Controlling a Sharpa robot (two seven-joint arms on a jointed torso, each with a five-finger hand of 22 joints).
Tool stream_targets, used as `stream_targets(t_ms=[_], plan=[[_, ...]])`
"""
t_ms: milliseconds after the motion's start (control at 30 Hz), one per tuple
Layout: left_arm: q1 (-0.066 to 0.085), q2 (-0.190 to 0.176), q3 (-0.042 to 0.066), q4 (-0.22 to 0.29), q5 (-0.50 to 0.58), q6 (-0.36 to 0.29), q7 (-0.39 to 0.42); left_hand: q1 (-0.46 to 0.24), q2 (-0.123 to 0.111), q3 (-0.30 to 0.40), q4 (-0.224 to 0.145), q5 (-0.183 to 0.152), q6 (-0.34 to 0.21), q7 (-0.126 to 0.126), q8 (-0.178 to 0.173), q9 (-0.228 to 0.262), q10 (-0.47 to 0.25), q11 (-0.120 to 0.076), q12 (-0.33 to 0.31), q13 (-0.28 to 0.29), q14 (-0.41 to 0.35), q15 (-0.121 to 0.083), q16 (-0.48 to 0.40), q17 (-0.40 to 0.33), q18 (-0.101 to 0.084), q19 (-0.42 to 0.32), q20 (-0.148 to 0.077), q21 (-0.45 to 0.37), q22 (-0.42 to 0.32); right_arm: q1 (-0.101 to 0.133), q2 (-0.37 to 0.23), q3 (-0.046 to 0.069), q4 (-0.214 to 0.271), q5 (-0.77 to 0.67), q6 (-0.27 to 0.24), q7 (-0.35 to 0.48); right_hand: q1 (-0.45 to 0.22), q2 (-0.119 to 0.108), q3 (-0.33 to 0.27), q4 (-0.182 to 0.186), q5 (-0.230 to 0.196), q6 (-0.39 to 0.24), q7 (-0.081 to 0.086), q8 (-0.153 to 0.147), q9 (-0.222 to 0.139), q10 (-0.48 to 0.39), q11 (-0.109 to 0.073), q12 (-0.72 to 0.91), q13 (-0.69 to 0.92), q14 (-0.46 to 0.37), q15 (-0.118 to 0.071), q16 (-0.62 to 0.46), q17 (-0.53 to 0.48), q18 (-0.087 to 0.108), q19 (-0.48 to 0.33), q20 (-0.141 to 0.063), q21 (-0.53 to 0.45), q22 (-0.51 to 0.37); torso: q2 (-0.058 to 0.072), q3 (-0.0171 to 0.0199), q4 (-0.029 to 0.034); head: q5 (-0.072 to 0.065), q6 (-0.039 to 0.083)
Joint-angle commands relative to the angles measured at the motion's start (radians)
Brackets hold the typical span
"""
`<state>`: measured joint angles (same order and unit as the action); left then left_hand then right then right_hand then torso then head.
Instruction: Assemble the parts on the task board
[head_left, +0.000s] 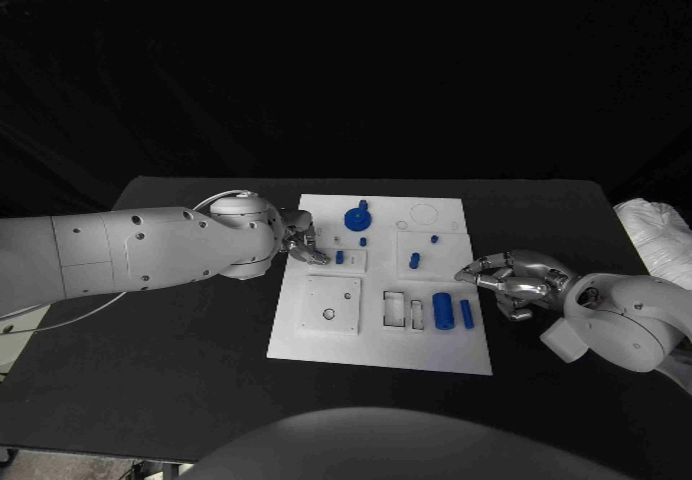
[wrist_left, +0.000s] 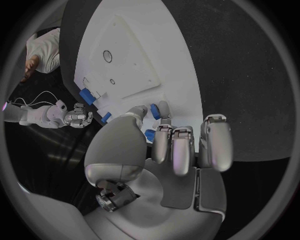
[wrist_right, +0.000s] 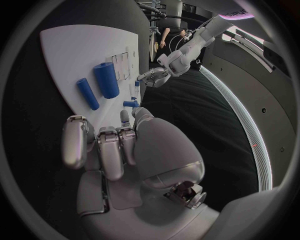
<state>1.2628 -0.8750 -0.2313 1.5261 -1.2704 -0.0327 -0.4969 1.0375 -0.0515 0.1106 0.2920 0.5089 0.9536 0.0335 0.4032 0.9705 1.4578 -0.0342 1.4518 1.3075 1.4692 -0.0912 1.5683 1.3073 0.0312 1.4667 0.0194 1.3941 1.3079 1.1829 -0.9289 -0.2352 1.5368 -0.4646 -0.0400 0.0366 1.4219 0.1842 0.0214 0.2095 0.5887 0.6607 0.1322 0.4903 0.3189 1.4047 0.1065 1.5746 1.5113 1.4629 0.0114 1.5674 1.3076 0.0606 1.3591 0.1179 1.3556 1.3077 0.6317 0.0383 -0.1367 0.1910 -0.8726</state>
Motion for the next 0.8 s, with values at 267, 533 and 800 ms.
stream_targets(t_ms=[267, 533, 800], plan=[[0.000, 0.001, 0.000, 0.000, 0.002, -0.027, 0.032, -0.005, -0.008, 0.015, 0.001, 0.040, -0.018, -0.006, 0.031, 0.031, 0.002, -0.012, 0.002, 0.144, 0.101, -0.007, 0.002, 0.263, 0.007, 0.040, -0.003, 0.001, 0.213, -0.001, 0.001, 0.000, 0.001, -0.006, 0.019, -0.003, 0.004, -0.003, 0.011, 0.001, 0.007, -0.006, 0.003, 0.002, 0.001, 0.166, -0.054, -0.004, 0.059, 0.108, -0.007, 0.003, 0.263, 0.005, -0.008, -0.001, -0.003, 0.176, 0.000, 0.0000, 0.0005, 0.000, 0.000], [0.000, 0.001, 0.000, -0.001, 0.003, -0.040, 0.044, -0.001, -0.013, 0.031, 0.001, 0.081, -0.023, -0.011, 0.058, 0.059, 0.005, -0.015, 0.006, 0.148, 0.102, -0.009, 0.002, 0.263, 0.006, 0.041, -0.006, 0.004, 0.214, -0.001, 0.002, 0.000, 0.000, -0.006, 0.020, -0.005, 0.003, -0.003, 0.018, 0.000, 0.008, -0.006, 0.003, 0.003, 0.002, 0.166, -0.054, -0.004, 0.059, 0.108, -0.007, 0.003, 0.263, 0.005, -0.009, -0.001, -0.004, 0.176, 0.000, 0.0001, 0.0006, 0.001, 0.000], [0.000, 0.002, 0.000, -0.001, 0.004, -0.050, 0.052, 0.011, -0.023, 0.056, 0.001, 0.146, -0.019, -0.017, 0.080, 0.079, 0.010, -0.016, 0.011, 0.153, 0.102, -0.010, 0.002, 0.263, 0.006, 0.042, -0.007, 0.006, 0.214, -0.001, 0.003, 0.000, -0.001, -0.007, 0.021, -0.007, 0.001, -0.005, 0.033, -0.003, 0.010, -0.006, 0.003, 0.003, 0.002, 0.166, -0.053, -0.004, 0.059, 0.108, -0.007, 0.003, 0.263, 0.005, -0.009, -0.001, -0.005, 0.176, 0.000, 0.0000, 0.0007, 0.002, 0.000]])
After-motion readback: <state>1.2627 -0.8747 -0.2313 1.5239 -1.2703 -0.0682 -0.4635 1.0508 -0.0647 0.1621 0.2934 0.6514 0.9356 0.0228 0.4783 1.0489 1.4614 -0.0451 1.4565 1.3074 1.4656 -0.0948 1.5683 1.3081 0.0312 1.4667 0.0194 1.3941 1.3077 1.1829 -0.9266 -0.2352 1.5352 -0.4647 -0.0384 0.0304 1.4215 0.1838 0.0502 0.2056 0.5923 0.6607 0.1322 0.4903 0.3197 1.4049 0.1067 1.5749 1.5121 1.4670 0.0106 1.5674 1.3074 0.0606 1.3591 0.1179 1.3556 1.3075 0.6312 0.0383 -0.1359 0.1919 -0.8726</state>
